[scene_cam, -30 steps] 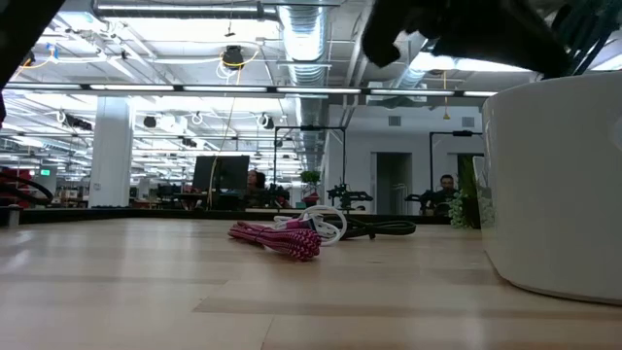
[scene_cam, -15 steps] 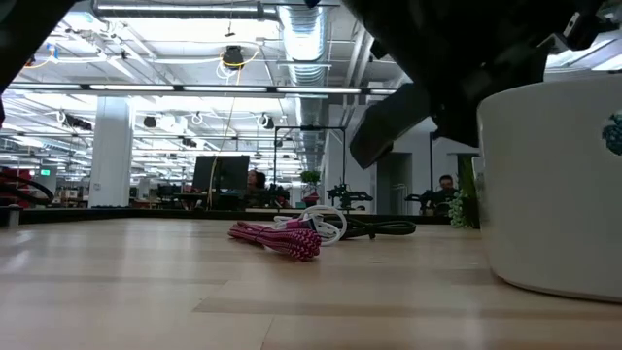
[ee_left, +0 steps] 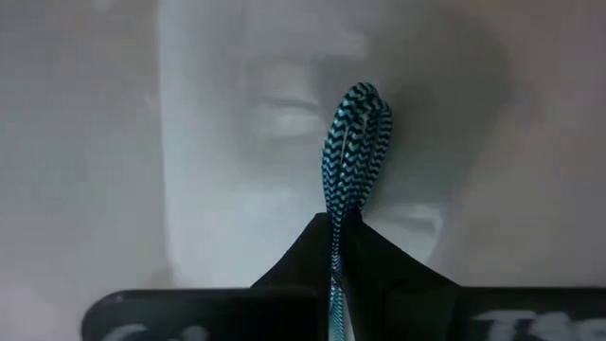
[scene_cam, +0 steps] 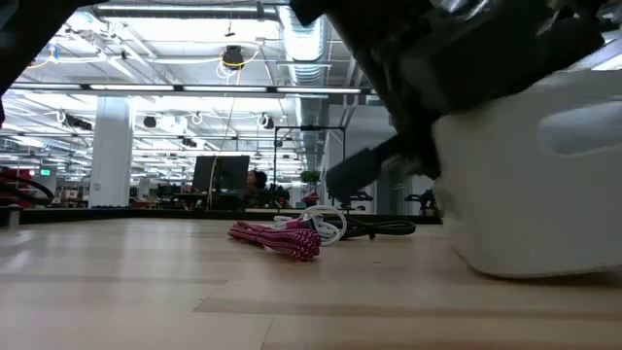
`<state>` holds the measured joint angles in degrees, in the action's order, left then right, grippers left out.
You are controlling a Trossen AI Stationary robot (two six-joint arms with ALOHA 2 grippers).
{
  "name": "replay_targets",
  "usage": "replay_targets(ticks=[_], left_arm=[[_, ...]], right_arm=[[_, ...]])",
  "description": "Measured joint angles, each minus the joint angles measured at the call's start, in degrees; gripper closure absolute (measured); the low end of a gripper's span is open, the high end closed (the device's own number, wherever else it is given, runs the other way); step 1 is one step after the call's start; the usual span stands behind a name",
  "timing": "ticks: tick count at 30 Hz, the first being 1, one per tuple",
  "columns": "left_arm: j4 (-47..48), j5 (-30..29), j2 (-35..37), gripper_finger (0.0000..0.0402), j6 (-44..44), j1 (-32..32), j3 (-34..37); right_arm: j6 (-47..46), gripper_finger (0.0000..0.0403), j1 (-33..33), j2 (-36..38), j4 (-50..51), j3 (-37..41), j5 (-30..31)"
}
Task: Pick and place USB-C Cables
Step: Put the blue charger cable into the gray bin, then put the black charger cable into the gray bin
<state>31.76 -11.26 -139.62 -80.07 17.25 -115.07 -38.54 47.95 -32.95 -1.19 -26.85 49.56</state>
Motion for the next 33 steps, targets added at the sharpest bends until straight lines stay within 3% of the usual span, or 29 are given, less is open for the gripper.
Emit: replay_targets(ticks=[10, 19, 29, 33], left_arm=[[-0.81, -4.30, -0.12, 0.0401, -2.00, 0.16, -0.95], [-0.82, -4.57, -0.14, 0.0394, -2.17, 0.18, -2.52], [-1.21, -6.37, -0.14, 0.0263, 1.37, 0.59, -2.82], [-1.78, -9.57, 0.25, 0.0223, 6.11, 1.33, -2.85]], right_arm=[[0.00, 0.0235, 0.01, -0.02, 0.58, 0.00, -0.02], [-0.02, 0.0235, 0.01, -0.02, 0.81, 0.00, -0.16], [-0.04, 0.0235, 0.01, -0.02, 0.79, 0.00, -0.20], [-0.04, 0.0235, 0.01, -0.02, 0.76, 0.00, -0.22]])
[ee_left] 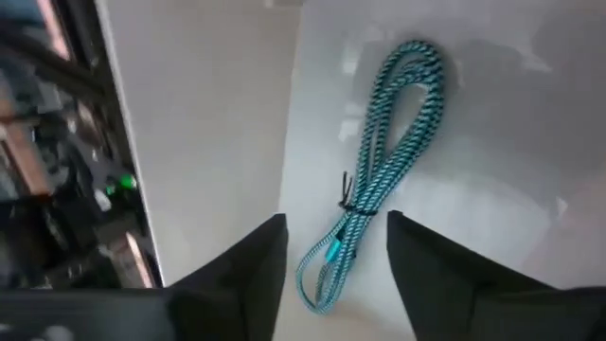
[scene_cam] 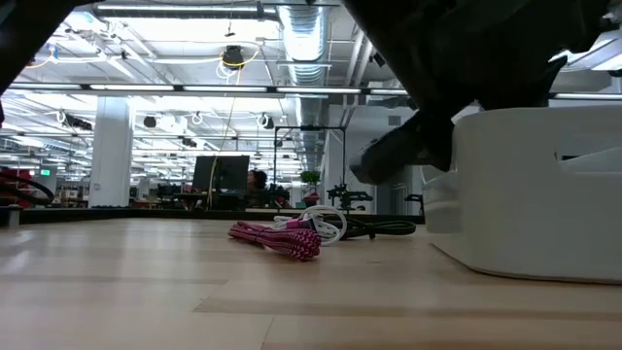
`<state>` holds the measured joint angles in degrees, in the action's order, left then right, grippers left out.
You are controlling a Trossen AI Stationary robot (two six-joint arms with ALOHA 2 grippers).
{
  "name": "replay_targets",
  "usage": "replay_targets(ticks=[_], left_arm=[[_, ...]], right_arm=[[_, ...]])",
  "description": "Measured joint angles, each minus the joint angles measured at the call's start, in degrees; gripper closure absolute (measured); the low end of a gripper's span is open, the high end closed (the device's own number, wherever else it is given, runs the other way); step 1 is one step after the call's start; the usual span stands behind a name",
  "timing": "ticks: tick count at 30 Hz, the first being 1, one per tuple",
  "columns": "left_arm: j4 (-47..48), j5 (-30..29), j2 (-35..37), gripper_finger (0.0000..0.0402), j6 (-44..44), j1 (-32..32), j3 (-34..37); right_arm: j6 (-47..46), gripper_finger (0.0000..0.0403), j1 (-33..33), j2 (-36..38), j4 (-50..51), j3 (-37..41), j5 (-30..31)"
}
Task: Pick and place USB-C Cables
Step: Put the black charger cable into the gray bin
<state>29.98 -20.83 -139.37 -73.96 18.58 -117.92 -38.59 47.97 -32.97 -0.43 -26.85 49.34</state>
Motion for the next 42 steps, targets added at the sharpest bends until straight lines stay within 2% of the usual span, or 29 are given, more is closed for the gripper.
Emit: replay_targets(ticks=[6, 12, 14, 16, 18, 20, 24, 29, 32, 36, 38, 42], left_arm=[[5.37, -2.36, 7.39, 0.0210, 15.90, 0.19, 0.01], [19.42, -1.78, 19.89, 0.0209, 37.35, -1.48, -0.03], [26.51, 1.41, 24.55, 0.0209, 46.53, -2.69, -0.08], [34.08, 7.72, 28.40, 0.0209, 53.65, -4.05, 0.56], [39.38, 12.02, 31.75, 0.0210, 56.74, -4.80, 3.46], [40.66, 12.12, 35.01, 0.0214, 57.24, -4.15, 8.13], [36.57, 10.21, 41.05, 0.0225, 58.19, -1.35, 20.11], [16.98, 10.13, 45.94, 0.0237, 57.08, 0.14, 38.77], [6.69, 9.49, 46.55, 0.0239, 55.54, 0.18, 46.76], [-0.34, 9.06, 46.49, 0.0239, 52.59, -0.17, 52.21], [-0.80, 9.85, 46.49, 0.0239, 51.56, -0.48, 53.37], [-2.27, 15.84, 46.49, 0.0239, 51.51, -2.13, 53.41]], right_arm=[[-0.39, 0.0235, 0.00, 0.00, 0.04, -0.01, -0.13], [-0.17, 0.0235, 0.00, -0.02, 0.15, 0.00, -0.11], [-0.17, 0.0235, 0.00, 0.00, 0.10, 0.00, -0.11], [-0.15, 0.0235, 0.00, -0.01, 0.17, -0.01, -0.11], [0.00, 0.0235, 0.00, 0.00, 0.46, -0.02, -0.09], [0.02, 0.0235, 0.00, -0.02, 1.11, 0.00, -0.07], [0.02, 0.0235, 0.00, -0.03, 2.38, -0.01, -0.04], [0.00, 0.0235, -0.10, -0.04, 2.79, -0.01, -0.02], [0.00, 0.0235, -0.11, -0.02, 2.74, 0.00, 0.00], [-0.28, 0.0235, -0.11, -0.02, 2.80, -0.02, 0.00], [-0.28, 0.0235, -0.11, -0.02, 2.83, 0.00, 0.02], [-0.37, 0.0235, -0.11, -0.02, 3.13, -0.02, 0.11]])
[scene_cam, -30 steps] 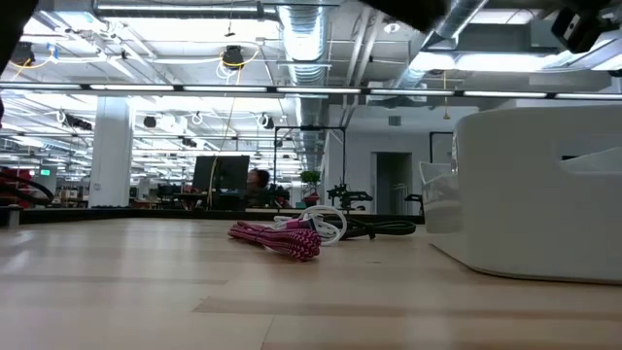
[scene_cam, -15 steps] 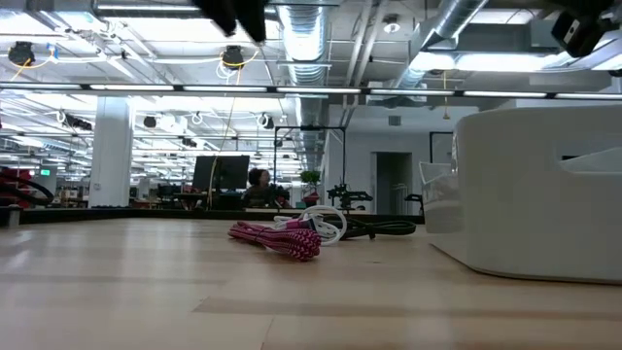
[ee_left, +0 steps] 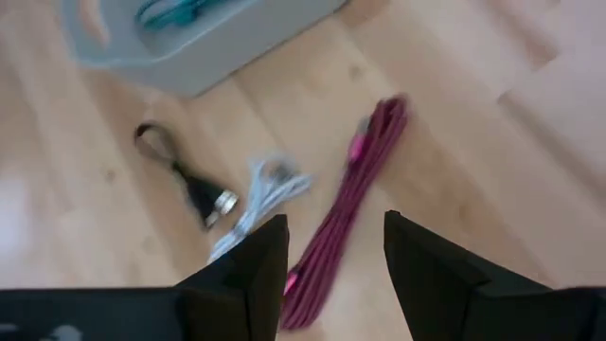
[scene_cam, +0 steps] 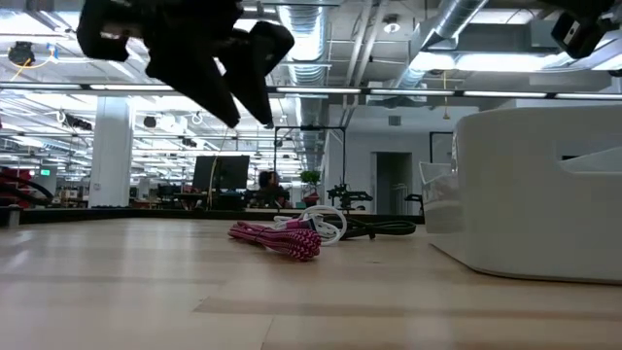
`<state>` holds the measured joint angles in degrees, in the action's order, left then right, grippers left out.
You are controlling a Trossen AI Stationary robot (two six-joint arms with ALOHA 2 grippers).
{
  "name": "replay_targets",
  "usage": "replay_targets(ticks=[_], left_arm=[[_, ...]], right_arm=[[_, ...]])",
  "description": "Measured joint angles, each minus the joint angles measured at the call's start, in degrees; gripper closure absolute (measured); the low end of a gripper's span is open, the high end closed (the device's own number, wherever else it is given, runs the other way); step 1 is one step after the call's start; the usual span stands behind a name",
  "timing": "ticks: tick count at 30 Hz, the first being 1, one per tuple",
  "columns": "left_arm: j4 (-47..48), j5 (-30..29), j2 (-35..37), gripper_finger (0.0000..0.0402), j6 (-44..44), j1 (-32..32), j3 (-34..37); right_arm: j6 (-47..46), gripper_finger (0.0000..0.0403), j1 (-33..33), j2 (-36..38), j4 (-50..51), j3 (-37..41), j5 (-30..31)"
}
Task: Pick and place USB-C Cables
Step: Put the black charger cable into the gray bin
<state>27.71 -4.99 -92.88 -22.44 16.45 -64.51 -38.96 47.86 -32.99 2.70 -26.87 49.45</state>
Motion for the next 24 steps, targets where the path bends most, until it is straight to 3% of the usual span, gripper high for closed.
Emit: replay_targets(ticks=[9, 13, 16, 21, 24], left_arm=[[-4.27, 8.35, -0.78, 0.0239, -0.03, -5.70, -0.11], [-2.71, 8.39, -1.07, 0.0239, 1.83, -5.97, -0.02], [-2.45, 7.21, -0.55, 0.0239, 4.32, -5.93, -0.07], [-0.36, 8.73, 0.35, 0.0239, 10.16, -5.97, -0.31], [2.99, 11.62, 0.51, 0.0239, 14.16, -5.69, -0.28]], right_arm=[[-0.07, 0.0235, 0.00, 0.00, -0.04, 0.01, 0.09], [0.56, 0.0235, -1.38, -0.23, -1.61, 0.00, 0.10], [5.11, 0.0235, -5.92, -1.99, -1.67, -1.45, -0.80], [13.53, 0.0235, -17.85, -9.59, -0.59, -8.01, -11.04], [14.93, 0.0235, -25.29, -16.78, 6.88, -13.26, -18.81]])
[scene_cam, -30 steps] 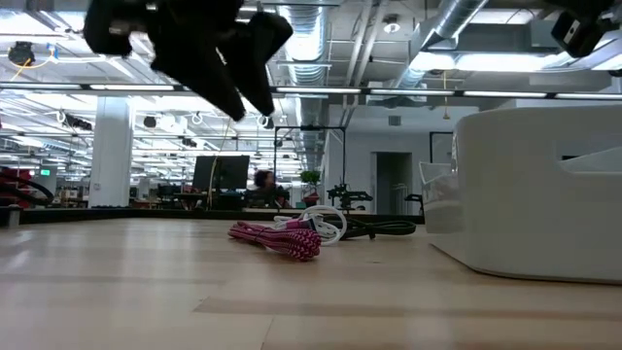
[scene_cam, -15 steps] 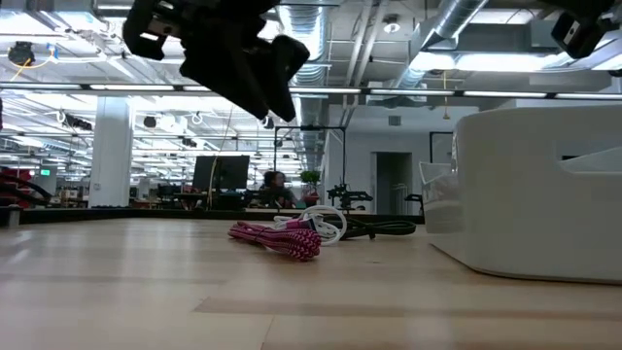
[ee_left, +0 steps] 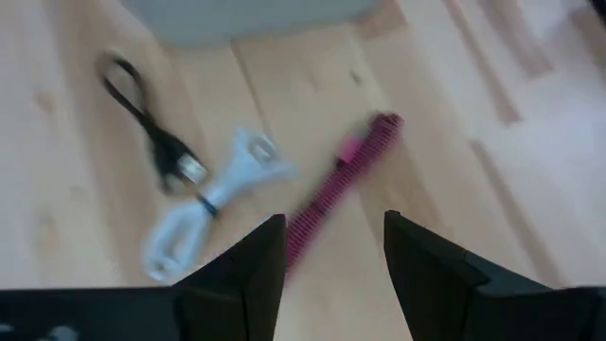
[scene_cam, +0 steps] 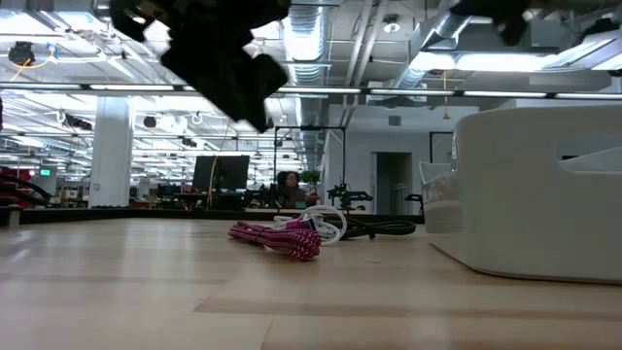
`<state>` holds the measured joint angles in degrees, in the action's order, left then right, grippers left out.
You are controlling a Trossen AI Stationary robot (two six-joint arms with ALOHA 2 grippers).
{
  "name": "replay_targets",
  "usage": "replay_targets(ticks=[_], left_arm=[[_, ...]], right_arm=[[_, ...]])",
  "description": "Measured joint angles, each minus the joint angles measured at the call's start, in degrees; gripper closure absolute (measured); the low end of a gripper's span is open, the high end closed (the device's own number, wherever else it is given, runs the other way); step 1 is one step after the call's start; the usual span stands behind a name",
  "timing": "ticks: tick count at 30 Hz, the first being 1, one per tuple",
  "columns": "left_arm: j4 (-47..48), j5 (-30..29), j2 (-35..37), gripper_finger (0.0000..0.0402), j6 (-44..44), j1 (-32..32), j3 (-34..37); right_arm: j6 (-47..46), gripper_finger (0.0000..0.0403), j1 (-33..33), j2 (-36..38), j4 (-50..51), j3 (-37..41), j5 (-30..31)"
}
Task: Pick and place USB-C Cables
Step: Put the black charger cable into the gray bin
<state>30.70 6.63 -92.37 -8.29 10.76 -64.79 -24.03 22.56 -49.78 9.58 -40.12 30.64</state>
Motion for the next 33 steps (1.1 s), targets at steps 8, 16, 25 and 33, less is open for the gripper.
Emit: replay_targets(ticks=[8, 16, 25, 33], left_arm=[[8.56, 1.02, 1.75, 0.0239, 8.19, 2.40, 0.03], [11.58, -2.25, 4.95, 0.0239, 10.92, 5.90, 0.04], [12.25, -7.83, 7.57, 0.0239, 11.37, 8.68, 0.04], [12.45, -8.50, 7.71, 0.0239, 12.10, 8.79, 0.09]], right_arm=[[6.57, 0.0201, -11.64, -20.73, 12.45, -10.23, -15.29], [13.72, 0.0126, -14.95, -37.17, 12.46, -20.28, -18.55], [17.21, 0.0122, -18.75, -52.30, 17.28, -29.21, -23.35], [18.62, 0.0122, -20.89, -59.38, 21.86, -32.57, -27.37]])
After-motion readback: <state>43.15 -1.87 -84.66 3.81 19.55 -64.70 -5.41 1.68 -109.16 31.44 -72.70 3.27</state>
